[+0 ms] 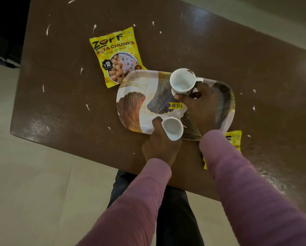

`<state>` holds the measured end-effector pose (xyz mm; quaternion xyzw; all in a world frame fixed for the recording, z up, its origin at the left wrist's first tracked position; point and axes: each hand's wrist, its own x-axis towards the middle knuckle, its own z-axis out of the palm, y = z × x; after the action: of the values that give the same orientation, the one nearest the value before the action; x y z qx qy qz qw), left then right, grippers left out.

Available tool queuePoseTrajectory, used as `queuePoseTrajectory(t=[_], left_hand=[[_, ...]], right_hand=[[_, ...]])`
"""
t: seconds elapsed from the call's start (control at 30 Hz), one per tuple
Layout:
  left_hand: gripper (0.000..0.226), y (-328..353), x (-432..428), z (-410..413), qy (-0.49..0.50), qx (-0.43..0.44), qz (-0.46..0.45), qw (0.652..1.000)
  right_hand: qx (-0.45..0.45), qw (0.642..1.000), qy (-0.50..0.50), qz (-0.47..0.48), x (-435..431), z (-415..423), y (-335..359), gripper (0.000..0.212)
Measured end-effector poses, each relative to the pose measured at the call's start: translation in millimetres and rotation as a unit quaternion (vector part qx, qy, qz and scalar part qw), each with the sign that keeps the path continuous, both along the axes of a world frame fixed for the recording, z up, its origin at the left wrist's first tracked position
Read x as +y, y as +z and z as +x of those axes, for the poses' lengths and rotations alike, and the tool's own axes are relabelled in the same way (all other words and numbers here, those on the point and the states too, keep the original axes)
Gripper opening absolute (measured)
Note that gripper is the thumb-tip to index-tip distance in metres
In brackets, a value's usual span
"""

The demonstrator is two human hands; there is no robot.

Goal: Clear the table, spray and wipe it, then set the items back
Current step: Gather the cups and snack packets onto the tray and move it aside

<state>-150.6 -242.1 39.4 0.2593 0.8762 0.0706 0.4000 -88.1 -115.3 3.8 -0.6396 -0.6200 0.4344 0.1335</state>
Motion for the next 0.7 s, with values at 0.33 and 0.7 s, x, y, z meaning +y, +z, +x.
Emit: queuePoseTrajectory(t=[0.33,0.7], left_hand=[[0.063,-14,-2,-1,-0.026,-0.006,0.030,0.999],[0.068,-24,-23,-24,-0.085,-0.051,0.062,0.993]], right_hand=[[0.014,0.999,-0.041,0.026,-13,2,-19,0.032],[-0.019,0.998,-0.029,0.045,-23,19,-5,0.019]])
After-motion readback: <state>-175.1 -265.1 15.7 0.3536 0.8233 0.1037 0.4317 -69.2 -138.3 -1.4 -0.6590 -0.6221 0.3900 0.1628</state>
